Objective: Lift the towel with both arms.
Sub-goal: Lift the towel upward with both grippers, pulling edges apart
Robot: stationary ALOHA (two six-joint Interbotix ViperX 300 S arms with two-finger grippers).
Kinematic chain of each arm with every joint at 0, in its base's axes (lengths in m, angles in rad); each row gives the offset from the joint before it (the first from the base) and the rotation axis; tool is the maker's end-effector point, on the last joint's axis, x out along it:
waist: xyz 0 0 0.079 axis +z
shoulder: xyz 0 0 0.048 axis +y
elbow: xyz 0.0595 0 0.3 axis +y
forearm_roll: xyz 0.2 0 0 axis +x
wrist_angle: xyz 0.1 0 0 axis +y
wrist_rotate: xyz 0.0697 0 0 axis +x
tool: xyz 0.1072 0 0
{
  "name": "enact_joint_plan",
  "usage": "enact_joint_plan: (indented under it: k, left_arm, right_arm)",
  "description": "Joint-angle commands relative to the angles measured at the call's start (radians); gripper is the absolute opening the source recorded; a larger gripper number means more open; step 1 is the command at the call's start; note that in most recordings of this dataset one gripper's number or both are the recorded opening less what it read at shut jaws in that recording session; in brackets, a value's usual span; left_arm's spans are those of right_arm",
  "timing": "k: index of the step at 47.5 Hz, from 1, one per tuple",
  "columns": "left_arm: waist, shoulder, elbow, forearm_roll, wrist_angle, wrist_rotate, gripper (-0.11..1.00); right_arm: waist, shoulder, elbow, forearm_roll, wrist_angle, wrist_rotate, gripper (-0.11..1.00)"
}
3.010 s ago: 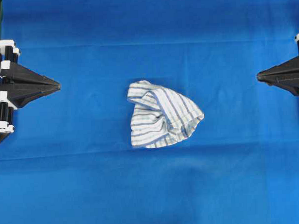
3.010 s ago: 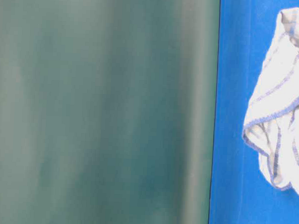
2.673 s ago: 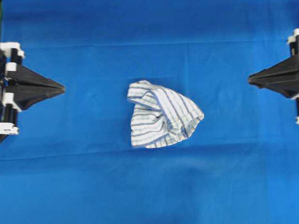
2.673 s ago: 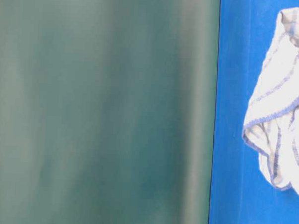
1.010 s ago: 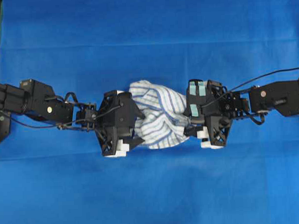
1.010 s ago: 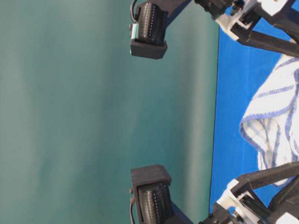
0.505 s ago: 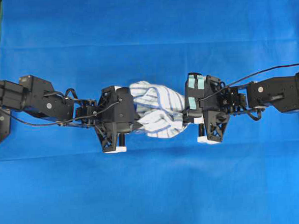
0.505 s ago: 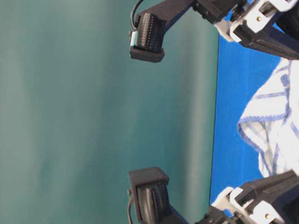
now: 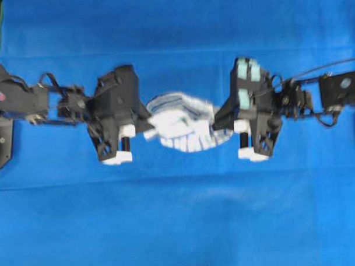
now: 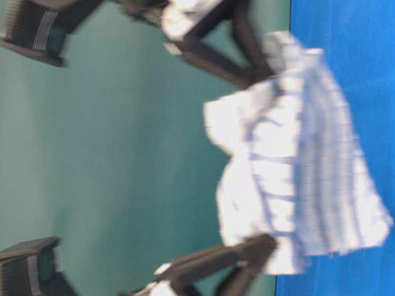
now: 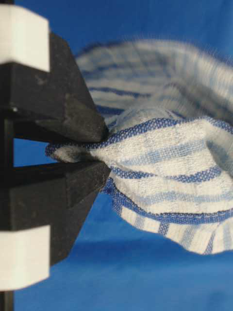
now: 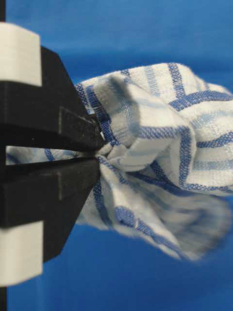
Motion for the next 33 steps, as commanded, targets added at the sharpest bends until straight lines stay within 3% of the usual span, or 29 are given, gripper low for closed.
enact_joint_plan:
  k: [1,8,19,33]
  left_arm:
    - [0.031,-0.061,-0.034,-0.002,0.021,0.002,0.06]
    - [0.052,-0.126,-0.086,0.003,0.084,0.008,0.06]
    - [0.057,-0.236,-0.21,0.003,0.232,0.08,0.06]
    - [0.089,-0.318,-0.321,0.005,0.334,0.152,0.06]
  right_arm:
    - [-0.02,-0.055,-0.049,-0.011,0.031,-0.002,0.07]
    - [-0.037,-0.112,-0.11,-0.037,0.127,-0.002,0.07]
    - [-0.037,-0.189,-0.238,-0.069,0.256,-0.002,0.07]
    - [-0.037,-0.236,-0.405,-0.14,0.374,-0.002,0.07]
